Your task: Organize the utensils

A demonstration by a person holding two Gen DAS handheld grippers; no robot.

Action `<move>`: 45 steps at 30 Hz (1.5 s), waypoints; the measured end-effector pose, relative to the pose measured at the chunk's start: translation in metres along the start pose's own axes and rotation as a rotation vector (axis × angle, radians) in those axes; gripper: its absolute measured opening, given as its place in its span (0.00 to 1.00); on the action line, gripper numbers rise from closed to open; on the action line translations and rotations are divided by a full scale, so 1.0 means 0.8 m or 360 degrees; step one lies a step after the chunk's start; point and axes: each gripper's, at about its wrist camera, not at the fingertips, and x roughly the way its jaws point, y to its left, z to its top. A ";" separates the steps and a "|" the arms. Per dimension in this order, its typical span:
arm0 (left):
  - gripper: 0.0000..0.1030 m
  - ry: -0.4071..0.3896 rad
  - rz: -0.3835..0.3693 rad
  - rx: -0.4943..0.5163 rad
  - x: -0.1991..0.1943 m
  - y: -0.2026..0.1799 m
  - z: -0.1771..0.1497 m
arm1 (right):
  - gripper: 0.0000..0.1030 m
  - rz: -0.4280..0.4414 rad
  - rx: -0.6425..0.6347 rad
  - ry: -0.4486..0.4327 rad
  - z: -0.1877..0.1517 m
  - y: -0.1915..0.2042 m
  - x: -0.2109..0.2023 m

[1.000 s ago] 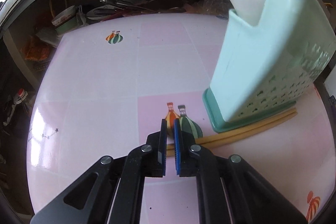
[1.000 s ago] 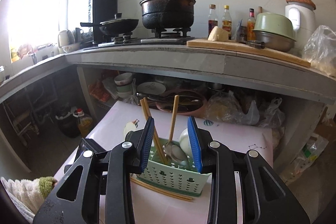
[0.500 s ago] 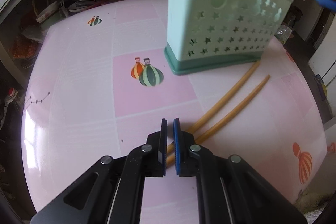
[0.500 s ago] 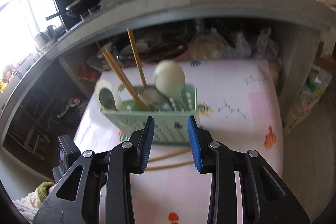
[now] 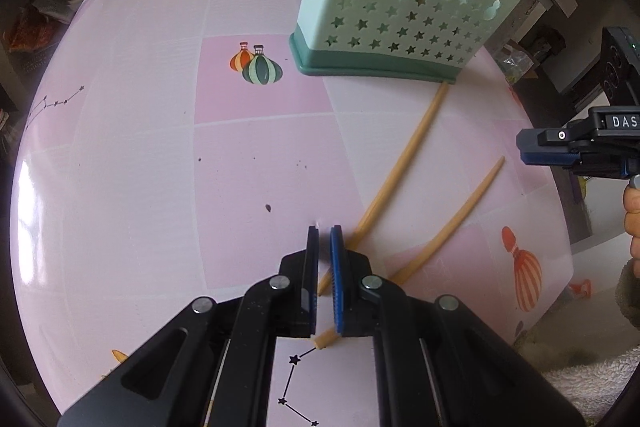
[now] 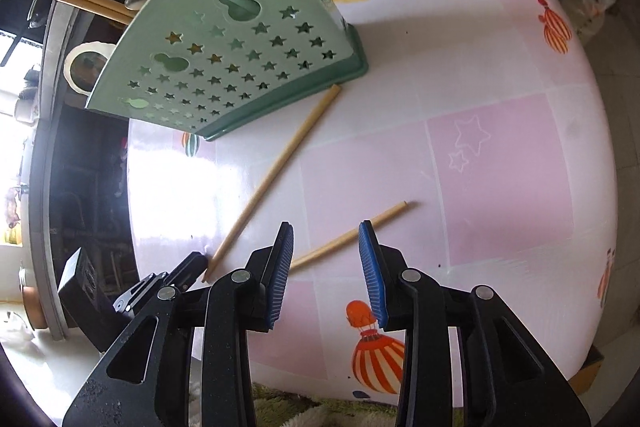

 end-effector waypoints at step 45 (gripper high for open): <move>0.05 0.0321 -0.0518 0.0210 0.012 -0.065 -0.038 | 0.08 -0.0181 -0.0236 -0.0079 0.005 0.108 0.086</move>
